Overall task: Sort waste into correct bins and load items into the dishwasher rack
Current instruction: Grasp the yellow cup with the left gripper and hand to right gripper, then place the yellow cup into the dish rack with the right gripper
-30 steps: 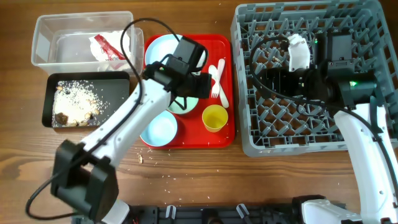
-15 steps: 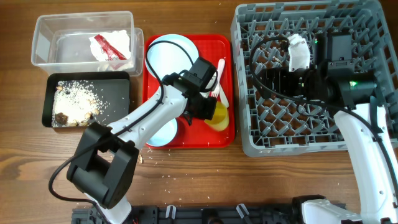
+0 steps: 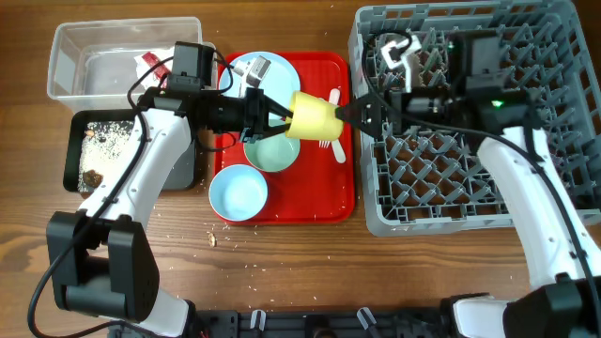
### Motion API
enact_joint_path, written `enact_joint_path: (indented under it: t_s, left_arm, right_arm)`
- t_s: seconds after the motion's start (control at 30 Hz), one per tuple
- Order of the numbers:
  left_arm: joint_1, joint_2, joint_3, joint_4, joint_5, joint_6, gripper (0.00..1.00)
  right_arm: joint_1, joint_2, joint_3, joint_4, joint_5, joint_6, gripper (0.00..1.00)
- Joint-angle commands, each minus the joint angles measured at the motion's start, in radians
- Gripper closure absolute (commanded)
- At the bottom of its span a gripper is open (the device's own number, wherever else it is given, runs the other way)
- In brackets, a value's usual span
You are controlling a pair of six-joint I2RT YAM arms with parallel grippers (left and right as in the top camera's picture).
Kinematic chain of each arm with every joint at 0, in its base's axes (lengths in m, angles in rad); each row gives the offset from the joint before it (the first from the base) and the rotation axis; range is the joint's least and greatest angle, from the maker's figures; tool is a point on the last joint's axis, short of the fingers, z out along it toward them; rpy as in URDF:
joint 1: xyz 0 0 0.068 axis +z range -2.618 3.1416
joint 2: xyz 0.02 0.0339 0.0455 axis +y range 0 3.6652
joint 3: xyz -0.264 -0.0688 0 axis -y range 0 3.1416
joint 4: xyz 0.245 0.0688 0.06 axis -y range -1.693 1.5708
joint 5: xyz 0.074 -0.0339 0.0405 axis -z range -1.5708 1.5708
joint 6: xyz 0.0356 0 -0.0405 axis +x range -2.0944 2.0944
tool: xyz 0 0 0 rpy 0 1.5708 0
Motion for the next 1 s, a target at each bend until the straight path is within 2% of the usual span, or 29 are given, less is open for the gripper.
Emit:
enact_joint_path:
  t_s: [0.0, 0.2, 0.4, 0.53, 0.57, 0.7, 0.8, 0.9, 0.97]
  left_arm:
    - [0.005, -0.017, 0.0, 0.016, 0.164, -0.002, 0.96]
    - [0.005, -0.017, 0.0, 0.023, 0.19, -0.002, 0.96]
    - [0.005, -0.017, 0.0, 0.022, 0.19, -0.002, 0.96]
    - [0.005, -0.017, 0.0, 0.023, 0.19, -0.002, 0.76]
    - [0.011, -0.017, 0.0, 0.024, 0.19, -0.002, 0.74]
    - [0.09, -0.017, 0.0, 0.026, 0.165, -0.002, 0.73]
    - [0.15, -0.017, 0.0, 0.026, -0.017, -0.002, 0.71]
    - [0.145, -0.017, 0.0, 0.025, -0.124, -0.002, 0.69]
    - [0.144, -0.017, 0.0, 0.021, -0.163, -0.001, 0.69]
  right_arm:
    - [0.032, 0.012, -0.006, 0.043, -0.144, -0.013, 0.0]
    - [0.106, 0.033, -0.006, 0.065, -0.128, -0.011, 0.08]
    - [0.116, 0.034, -0.006, 0.12, -0.129, 0.026, 0.26]
    - [0.116, 0.033, -0.006, 0.119, -0.114, 0.028, 0.29]
    - [0.114, 0.032, -0.006, 0.111, -0.099, 0.028, 0.29]
    - [0.039, -0.008, -0.005, -0.022, 0.071, 0.028, 0.3]
    - [-0.03, -0.109, -0.005, -0.167, 0.253, 0.043, 0.3]
    - [-0.042, -0.197, -0.004, -0.269, 0.423, 0.111, 0.3]
    - [-0.042, -0.233, 0.005, -0.403, 0.601, 0.179, 0.3]
